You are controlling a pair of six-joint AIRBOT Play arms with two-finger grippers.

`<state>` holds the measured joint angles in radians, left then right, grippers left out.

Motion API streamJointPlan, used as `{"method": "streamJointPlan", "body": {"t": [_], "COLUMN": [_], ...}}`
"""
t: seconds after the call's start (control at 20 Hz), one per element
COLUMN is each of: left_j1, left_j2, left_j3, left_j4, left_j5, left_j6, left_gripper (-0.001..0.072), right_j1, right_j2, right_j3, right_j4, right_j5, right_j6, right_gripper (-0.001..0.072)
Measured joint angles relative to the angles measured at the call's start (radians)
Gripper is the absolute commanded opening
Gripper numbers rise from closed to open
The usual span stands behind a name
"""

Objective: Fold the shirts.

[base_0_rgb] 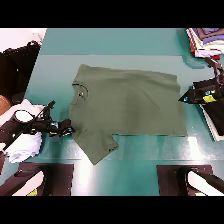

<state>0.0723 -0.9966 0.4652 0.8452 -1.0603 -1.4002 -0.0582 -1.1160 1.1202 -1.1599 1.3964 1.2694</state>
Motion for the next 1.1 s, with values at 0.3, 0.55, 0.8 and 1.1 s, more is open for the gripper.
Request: {"method": "streamJointPlan", "body": {"t": [0.3, 0.55, 0.8, 1.1], "left_j1": [0.000, 0.000, 0.000, 0.000], "left_j2": [0.000, 0.000, 0.000, 0.000], "left_j3": [0.105, 0.155, 0.166, 0.167], "left_j4": [-0.008, -0.008, -0.008, -0.008], "left_j5": [-0.050, -0.055, -0.052, -0.050], "left_j6": [0.037, 0.045, 0.046, 0.047], "left_gripper": [0.0022, 0.0022, 0.0023, 0.0021], "right_j1": [-0.205, -0.472, -0.532, -0.453], "right_j2": [0.050, 0.050, -0.026, -0.072], "right_j3": [-0.173, -0.408, -0.513, -0.536], "right_j4": [-0.034, -0.019, 0.076, 0.120], "right_j5": [0.039, -0.001, -0.056, -0.135], "right_j6": [0.000, -0.010, -0.039, -0.047], "right_gripper": [0.0519, 0.0426, 0.0426, 0.0034]}}
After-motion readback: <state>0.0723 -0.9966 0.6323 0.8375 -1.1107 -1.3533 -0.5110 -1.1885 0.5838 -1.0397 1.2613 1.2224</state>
